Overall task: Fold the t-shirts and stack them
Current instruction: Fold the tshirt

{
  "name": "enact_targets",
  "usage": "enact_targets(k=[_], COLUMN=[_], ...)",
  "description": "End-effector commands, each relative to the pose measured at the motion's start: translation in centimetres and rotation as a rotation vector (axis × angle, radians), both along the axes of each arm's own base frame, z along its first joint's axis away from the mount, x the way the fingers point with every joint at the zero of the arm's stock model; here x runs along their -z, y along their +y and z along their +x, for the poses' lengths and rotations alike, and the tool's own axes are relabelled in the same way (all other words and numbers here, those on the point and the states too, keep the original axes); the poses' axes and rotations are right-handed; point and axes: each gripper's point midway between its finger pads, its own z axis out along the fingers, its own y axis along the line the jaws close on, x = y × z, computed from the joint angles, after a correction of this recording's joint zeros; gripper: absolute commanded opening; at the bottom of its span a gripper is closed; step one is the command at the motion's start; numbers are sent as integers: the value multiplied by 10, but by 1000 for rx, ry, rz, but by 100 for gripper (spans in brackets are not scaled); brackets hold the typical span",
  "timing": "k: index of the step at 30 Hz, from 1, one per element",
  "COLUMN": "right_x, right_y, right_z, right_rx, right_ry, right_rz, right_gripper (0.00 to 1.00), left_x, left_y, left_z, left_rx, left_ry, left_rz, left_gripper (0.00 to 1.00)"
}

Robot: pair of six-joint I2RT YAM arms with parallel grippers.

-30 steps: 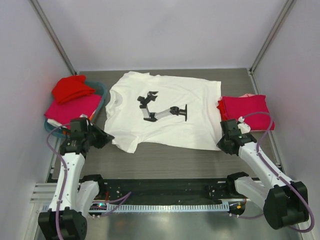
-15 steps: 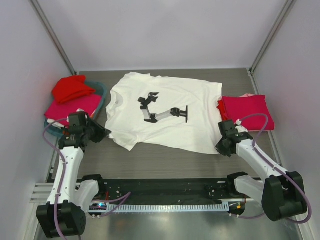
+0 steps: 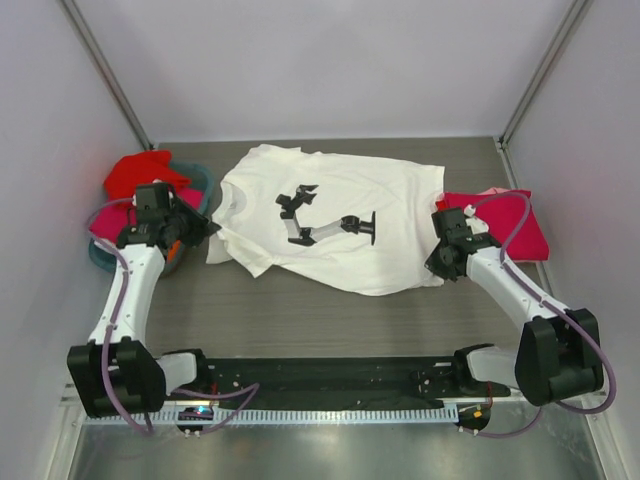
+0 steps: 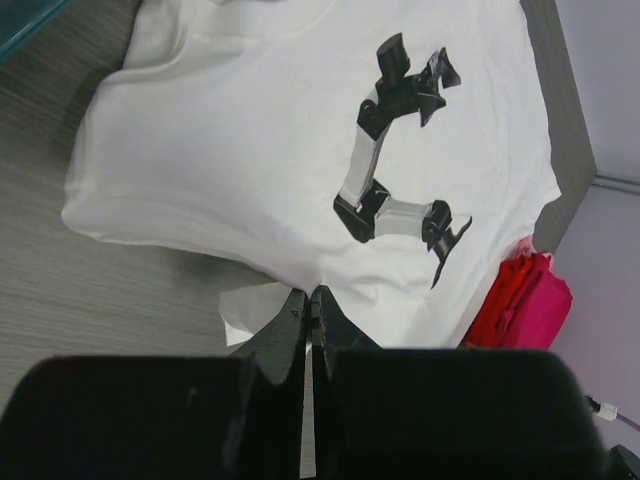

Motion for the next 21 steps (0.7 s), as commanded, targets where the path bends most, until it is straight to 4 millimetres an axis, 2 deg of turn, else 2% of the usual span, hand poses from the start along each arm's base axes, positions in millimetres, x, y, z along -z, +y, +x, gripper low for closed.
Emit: enact_targets(k=[1,3,4,6,7,9,10,12,13,16,17,19,21], right_x=[-25,-24,-30,-31,-31,-32,-33,-37,-37,-42,-38,-42,-34], right_y=[1,0,1,-1,-1,-8,-9,-17,-16,-24,-24,-24,-23], right_z=[34,42,50,60,67,77,84,94,100,116,120,130,137], right_rx=[-11,-11,-12,-8,-6,11,15,38,34,49,48,45,40], right_ry=[-89,-80,-97,-103,-103,-111,-114,-134,-134,-155,-143,-154,-134], right_rz=[-13,-14,-6,6,14,28,42,59,79,101,110,112,115], right_gripper=[1,1,1,1,1,1,1,1,1,1,1,1,1], left_x=[-19,-21,-28,-24,-34,-30,-39,-31,-38,-31,-34,-27,-29], left_y=[2,3,4,6,6,6,6,1,0,-4,-7,-7,-12], left_z=[36,45,54,66,74,86,94,103,110,119,124,131,138], left_rx=[-3,0,-1,-9,-9,-16,-16,4,9,15,18,11,24], left_ry=[-70,-67,-79,-63,-84,-67,-88,-59,-71,-46,-57,-41,-45], left_rz=[12,21,23,25,28,30,30,24,27,35,43,58,60], left_gripper=[0,0,0,0,0,0,1,0,0,0,0,0,0])
